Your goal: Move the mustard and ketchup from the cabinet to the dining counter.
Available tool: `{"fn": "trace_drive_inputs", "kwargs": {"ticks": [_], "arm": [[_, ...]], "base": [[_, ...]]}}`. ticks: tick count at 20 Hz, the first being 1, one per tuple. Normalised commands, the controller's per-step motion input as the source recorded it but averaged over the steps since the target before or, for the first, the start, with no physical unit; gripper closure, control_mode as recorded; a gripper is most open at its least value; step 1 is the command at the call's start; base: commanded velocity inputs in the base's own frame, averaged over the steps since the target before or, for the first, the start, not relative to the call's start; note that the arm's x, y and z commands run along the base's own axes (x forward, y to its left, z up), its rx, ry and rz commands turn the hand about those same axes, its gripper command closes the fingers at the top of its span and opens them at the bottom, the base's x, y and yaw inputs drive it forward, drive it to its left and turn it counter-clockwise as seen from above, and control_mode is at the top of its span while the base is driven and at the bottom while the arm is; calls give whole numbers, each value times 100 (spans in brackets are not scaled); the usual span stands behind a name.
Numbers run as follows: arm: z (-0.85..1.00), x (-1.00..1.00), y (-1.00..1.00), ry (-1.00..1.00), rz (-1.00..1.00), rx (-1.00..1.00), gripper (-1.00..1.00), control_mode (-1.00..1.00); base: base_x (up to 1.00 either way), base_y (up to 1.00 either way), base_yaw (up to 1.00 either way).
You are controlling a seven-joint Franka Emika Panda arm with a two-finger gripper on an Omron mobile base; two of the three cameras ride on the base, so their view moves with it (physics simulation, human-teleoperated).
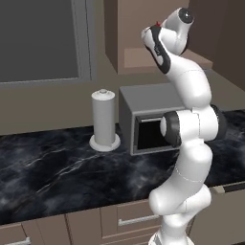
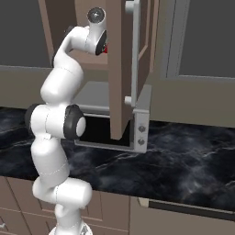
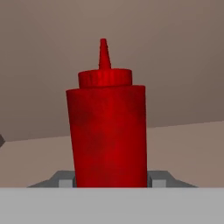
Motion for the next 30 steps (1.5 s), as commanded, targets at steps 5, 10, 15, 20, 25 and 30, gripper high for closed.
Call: {"fn": "trace_drive_inputs", "kwargs": {"ticks": [5, 10, 15, 20, 25, 30], "arm": [[0, -30, 19, -1, 0, 4, 100, -100], [0, -57, 28, -12, -1, -5, 100, -100], [0, -77, 13, -18, -7, -5, 100, -100], [2, -75, 1, -2, -7, 0, 100, -100], [4, -71, 2, 0, -5, 0, 100, -100], [2, -71, 4, 0, -6, 0, 100, -100]], "base": [[0, 0, 0], [0, 0, 0], [0, 0, 0], [0, 0, 0], [0, 0, 0], [0, 0, 0]]}}
